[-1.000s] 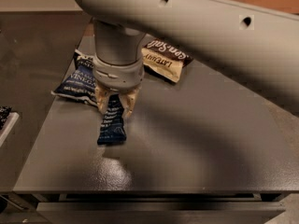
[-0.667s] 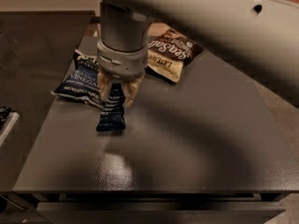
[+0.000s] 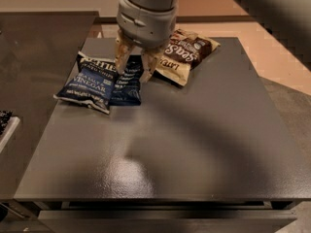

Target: Pick rxbar blueberry

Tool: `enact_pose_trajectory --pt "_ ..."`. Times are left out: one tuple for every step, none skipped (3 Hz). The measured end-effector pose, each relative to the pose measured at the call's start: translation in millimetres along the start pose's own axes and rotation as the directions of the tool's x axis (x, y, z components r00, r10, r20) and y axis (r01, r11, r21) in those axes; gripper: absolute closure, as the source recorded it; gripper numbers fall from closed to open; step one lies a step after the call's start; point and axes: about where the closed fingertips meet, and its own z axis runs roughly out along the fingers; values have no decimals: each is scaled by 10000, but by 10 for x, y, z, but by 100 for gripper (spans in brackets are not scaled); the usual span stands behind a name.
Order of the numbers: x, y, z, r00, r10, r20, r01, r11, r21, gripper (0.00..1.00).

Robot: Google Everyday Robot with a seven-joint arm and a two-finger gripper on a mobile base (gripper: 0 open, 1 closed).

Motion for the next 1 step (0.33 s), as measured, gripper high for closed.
enact_pose_trajectory --pt "0 0 0 10000 0 0 0 10000 1 100"
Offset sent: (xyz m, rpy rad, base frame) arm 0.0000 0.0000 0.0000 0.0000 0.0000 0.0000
